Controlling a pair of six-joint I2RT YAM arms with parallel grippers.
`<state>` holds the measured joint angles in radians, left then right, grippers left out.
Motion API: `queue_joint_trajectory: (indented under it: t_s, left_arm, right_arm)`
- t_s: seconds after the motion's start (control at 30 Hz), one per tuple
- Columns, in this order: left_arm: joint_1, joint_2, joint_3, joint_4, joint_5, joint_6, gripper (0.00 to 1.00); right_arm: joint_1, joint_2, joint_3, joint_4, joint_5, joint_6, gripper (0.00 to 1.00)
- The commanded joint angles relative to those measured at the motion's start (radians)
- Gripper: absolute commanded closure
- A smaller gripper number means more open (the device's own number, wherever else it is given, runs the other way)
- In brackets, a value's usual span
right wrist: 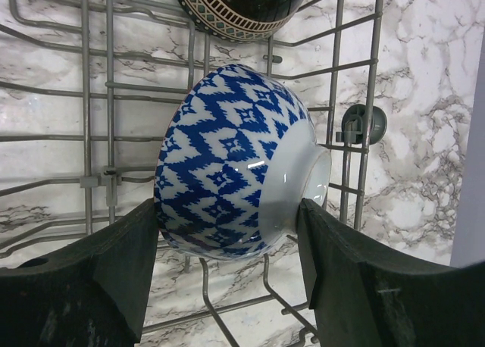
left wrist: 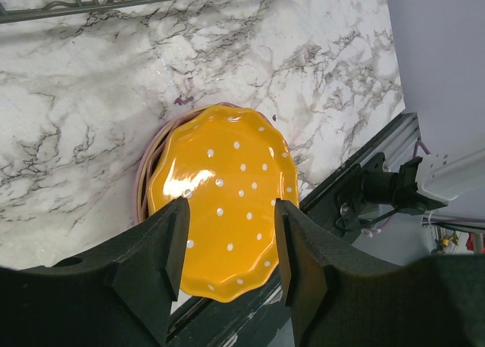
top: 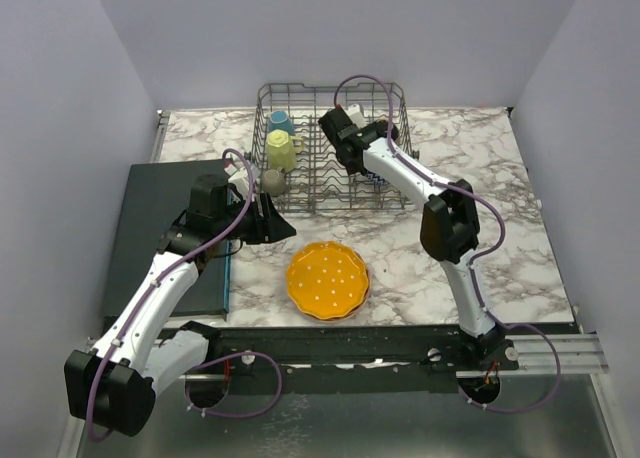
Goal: Load the mixed dishes into the dish rack
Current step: Turn the bowl upside down on the dish rack.
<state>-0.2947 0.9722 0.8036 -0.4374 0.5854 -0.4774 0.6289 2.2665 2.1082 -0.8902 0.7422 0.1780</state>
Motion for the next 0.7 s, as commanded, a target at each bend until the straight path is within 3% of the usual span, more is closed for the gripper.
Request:
queue_joint_trajectory:
  t_s: [0.0,0.67]
  left_arm:
    - [0.002,-0.017,-0.013,-0.004,-0.018,0.015,0.46]
    - [0.002,-0.001,-0.012,-0.005,-0.015,0.016,0.46]
  right_arm:
    - [-0.011,0.026,0.042,-0.01,0.073,-0.039,0.77]
    - [-0.028,0.109,0.052,0.012,0.092,-0.068,0.75]
